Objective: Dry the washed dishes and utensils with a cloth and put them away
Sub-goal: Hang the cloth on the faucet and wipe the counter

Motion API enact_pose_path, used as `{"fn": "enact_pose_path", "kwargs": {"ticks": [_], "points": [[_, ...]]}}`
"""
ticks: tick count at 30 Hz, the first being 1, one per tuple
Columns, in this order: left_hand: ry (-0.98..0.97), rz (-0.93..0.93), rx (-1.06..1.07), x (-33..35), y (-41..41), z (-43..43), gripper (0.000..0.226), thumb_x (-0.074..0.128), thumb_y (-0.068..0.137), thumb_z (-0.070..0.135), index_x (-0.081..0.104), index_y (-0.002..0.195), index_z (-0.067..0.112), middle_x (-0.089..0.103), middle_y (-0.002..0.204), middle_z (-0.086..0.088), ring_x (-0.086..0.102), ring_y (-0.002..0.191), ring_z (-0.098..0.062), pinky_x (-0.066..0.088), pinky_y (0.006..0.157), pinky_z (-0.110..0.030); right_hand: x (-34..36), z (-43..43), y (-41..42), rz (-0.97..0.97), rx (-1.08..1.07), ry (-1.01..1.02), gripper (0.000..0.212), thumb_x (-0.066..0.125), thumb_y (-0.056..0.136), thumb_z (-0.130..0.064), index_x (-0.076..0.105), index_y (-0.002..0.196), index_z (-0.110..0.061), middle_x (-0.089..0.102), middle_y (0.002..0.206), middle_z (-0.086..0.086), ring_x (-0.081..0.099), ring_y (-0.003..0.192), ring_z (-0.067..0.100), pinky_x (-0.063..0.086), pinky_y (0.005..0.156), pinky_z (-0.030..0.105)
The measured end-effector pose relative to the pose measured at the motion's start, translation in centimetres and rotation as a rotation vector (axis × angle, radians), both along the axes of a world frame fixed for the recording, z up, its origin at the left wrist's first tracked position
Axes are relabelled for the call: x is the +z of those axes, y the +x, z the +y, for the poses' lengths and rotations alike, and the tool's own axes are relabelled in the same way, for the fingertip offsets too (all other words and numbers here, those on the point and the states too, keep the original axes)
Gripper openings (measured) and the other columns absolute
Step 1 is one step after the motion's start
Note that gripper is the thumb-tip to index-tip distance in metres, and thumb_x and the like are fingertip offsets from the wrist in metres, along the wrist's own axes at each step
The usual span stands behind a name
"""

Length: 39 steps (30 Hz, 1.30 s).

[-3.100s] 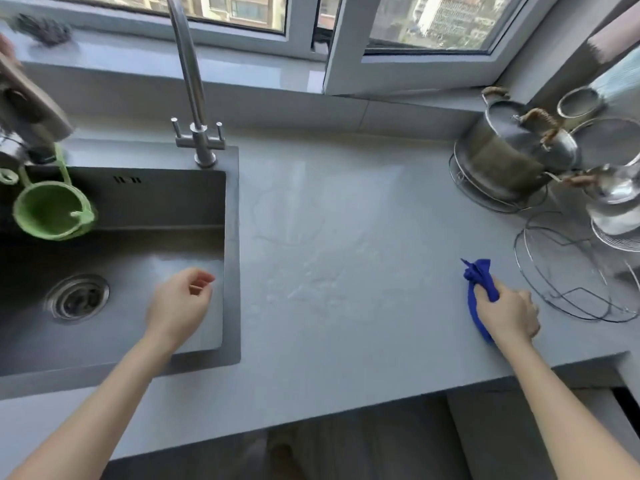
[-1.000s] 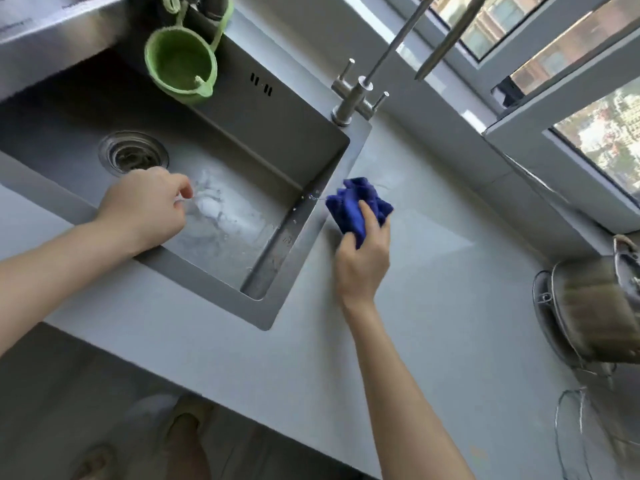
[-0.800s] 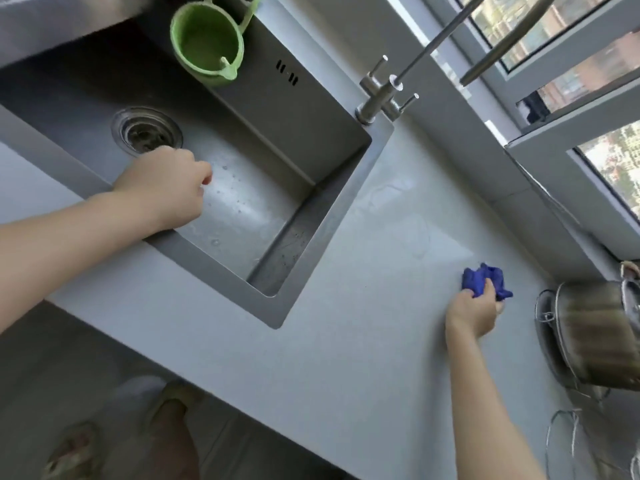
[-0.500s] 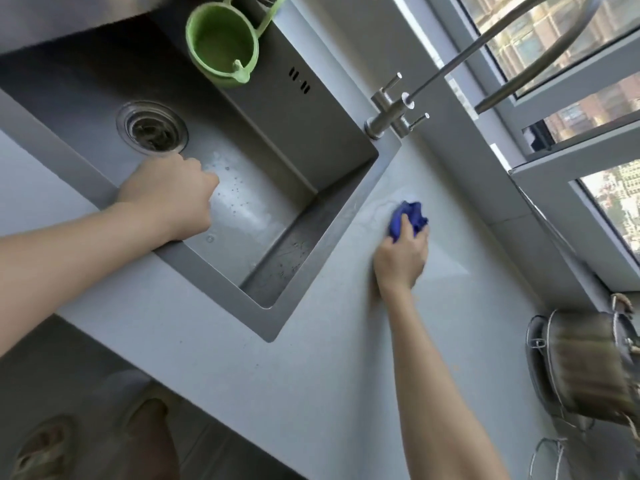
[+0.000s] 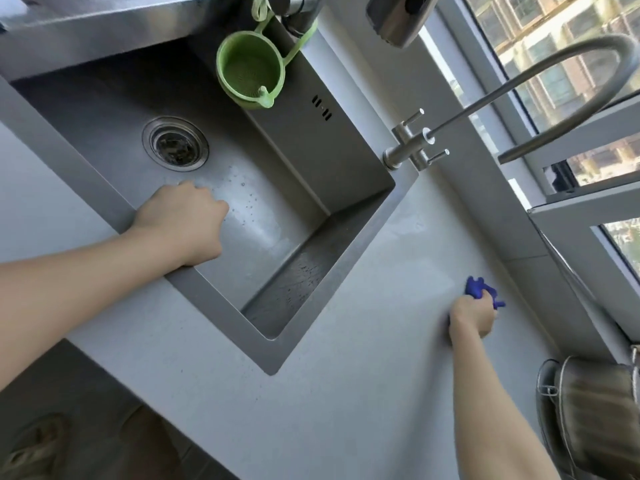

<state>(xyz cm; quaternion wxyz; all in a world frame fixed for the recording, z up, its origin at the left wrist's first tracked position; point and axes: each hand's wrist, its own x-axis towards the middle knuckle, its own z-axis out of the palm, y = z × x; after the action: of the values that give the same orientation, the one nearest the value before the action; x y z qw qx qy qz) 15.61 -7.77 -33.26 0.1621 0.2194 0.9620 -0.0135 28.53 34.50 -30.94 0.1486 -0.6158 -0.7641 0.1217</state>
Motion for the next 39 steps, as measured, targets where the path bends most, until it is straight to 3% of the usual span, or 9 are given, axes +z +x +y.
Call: {"fn": "enact_pose_path", "kwargs": {"ticks": [4,9,20,24,26,28,31,33,39], "points": [[0.020,0.018,0.010,-0.4,-0.2,0.0,0.034,0.049,0.086,0.027,0.052,0.119,0.020,0.054,0.108,-0.008,0.052,0.101,-0.028,0.032,0.067,-0.031,-0.4,0.0,-6.6,-0.096,0.102,0.021,0.039,0.045,0.088,-0.012,0.053,0.126,-0.018,0.037,0.141,0.016,0.045,0.122,0.041,0.036,0.101,0.042],[0.057,0.028,0.036,-0.2,0.0,0.2,0.037,0.051,0.086,0.025,0.053,0.122,0.018,0.055,0.109,-0.009,0.052,0.102,-0.029,0.031,0.068,-0.031,-0.9,-7.3,-13.6,-0.048,0.783,0.138,0.056,0.042,0.077,-0.016,0.059,0.130,-0.022,0.039,0.149,0.006,0.045,0.127,0.031,0.038,0.098,0.031],[0.281,0.046,0.131,-0.1,0.2,-0.3,0.011,0.051,0.081,0.016,0.055,0.089,0.010,0.057,0.098,-0.013,0.055,0.093,-0.035,0.039,0.066,-0.032,-0.2,-20.3,-0.9,0.015,1.576,0.153,0.040,0.042,0.078,-0.008,0.073,0.103,-0.011,0.056,0.133,0.018,0.054,0.117,0.036,0.045,0.095,0.036],[0.469,0.048,0.225,-0.2,-0.2,-1.2,0.024,0.049,0.083,0.015,0.062,0.103,0.011,0.063,0.106,-0.013,0.056,0.095,-0.038,0.042,0.071,-0.034,2.0,-19.4,3.7,0.293,1.131,-0.037,0.045,0.042,0.079,-0.003,0.066,0.116,-0.009,0.050,0.135,0.009,0.051,0.120,0.021,0.041,0.099,0.022],[0.566,0.031,0.211,-0.2,-0.4,-2.0,0.025,0.049,0.085,0.012,0.063,0.106,0.012,0.064,0.106,-0.013,0.056,0.096,-0.037,0.043,0.074,-0.035,2.6,-15.8,6.4,0.364,0.782,-0.048,0.047,0.041,0.080,-0.005,0.062,0.122,-0.012,0.048,0.134,0.002,0.053,0.116,0.023,0.044,0.098,0.030],[0.521,0.012,0.134,-0.2,-0.7,-2.9,0.026,0.051,0.086,0.013,0.063,0.109,0.011,0.064,0.108,-0.014,0.056,0.100,-0.038,0.046,0.078,-0.038,2.4,-11.9,10.2,0.270,0.493,-0.035,0.048,0.040,0.084,-0.006,0.058,0.127,-0.014,0.046,0.136,0.007,0.052,0.116,0.030,0.044,0.099,0.043],[0.338,0.041,0.063,-0.6,-1.3,-3.8,0.030,0.048,0.089,0.021,0.062,0.114,0.012,0.061,0.115,-0.016,0.053,0.109,-0.037,0.045,0.085,-0.038,0.8,-10.1,15.1,0.071,0.110,-0.046,0.046,0.041,0.088,0.000,0.056,0.129,-0.014,0.040,0.141,0.016,0.049,0.118,0.041,0.037,0.100,0.041],[0.293,0.054,0.032,-0.9,-1.2,-3.6,0.032,0.043,0.091,0.022,0.061,0.115,0.015,0.060,0.116,-0.015,0.053,0.108,-0.036,0.045,0.084,-0.037,-0.6,-12.5,15.5,0.023,0.081,0.017,0.043,0.042,0.085,-0.005,0.061,0.123,-0.009,0.043,0.137,0.023,0.051,0.112,0.048,0.039,0.096,0.045],[0.250,0.097,0.013,-0.7,-1.0,-3.4,0.033,0.036,0.091,0.021,0.061,0.112,0.014,0.060,0.113,-0.016,0.053,0.104,-0.035,0.043,0.078,-0.037,-2.5,-25.5,4.9,0.105,0.526,0.108,0.051,0.047,0.071,-0.005,0.066,0.119,-0.007,0.044,0.140,0.030,0.048,0.122,0.049,0.040,0.104,0.051]]}}
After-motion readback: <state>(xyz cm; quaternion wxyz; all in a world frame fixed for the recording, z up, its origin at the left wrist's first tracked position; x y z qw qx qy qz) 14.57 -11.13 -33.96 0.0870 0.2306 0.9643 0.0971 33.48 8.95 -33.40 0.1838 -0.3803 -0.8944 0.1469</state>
